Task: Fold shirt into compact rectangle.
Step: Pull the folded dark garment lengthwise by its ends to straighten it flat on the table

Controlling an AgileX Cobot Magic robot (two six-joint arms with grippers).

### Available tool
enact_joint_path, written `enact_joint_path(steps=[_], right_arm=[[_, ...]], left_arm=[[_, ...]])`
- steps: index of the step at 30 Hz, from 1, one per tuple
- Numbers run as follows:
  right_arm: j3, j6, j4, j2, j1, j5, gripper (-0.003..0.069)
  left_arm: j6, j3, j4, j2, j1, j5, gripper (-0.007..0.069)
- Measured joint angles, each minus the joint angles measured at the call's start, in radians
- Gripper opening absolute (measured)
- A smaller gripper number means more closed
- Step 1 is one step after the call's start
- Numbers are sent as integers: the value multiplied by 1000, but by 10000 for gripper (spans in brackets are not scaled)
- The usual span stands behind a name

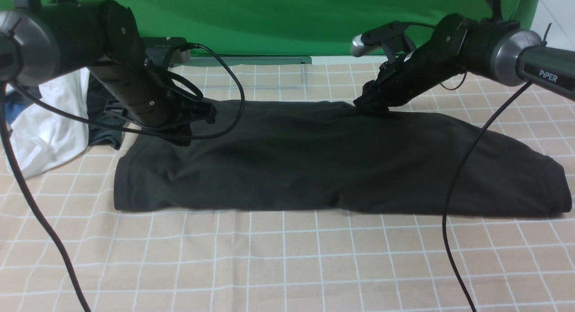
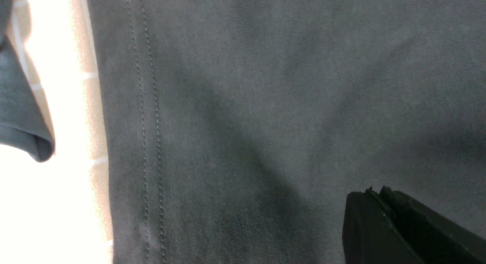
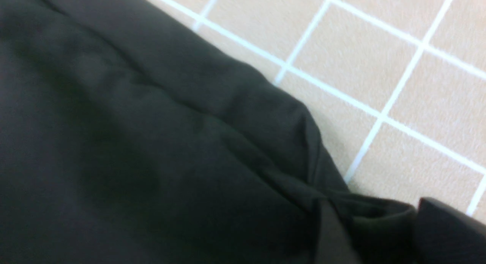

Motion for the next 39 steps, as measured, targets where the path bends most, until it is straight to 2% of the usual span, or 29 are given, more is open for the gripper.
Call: enact_joint_path(steps=[2,4,7,9,11,26,28,30,35,37,39], right_arm=[[0,0,-4,6,0,-5,390],[0,0,-12,7,4,-8,387],[0,0,-16,7,12,-11,275],[0,-1,-16,7,18,-17,130],[0,-2,-16,7,21,-30,84],[-10,-7,-22,-24,20,-124,84],[-10,-7,-22,-14,20,-149,92],[-10,-7,-22,-3,20,-162,132],[-9,9,-25,-13,20,-144,378],[-9,17,-30,-45,19,-104,417],[-9,49,-58,-115,9,-35,398]], left_arm=[[0,0,0,0,0,0,19],[0,0,0,0,0,0,19],[0,0,0,0,0,0,19],[0,0,0,0,0,0,19],[2,0,0,0,0,0,19],[3,0,0,0,0,0,19],[3,0,0,0,0,0,19],[4,0,0,0,0,0,19],[-19,0,50,-15,0,-6,19],[-32,3,71,-33,0,0,19],[-43,10,85,-64,0,10,19]])
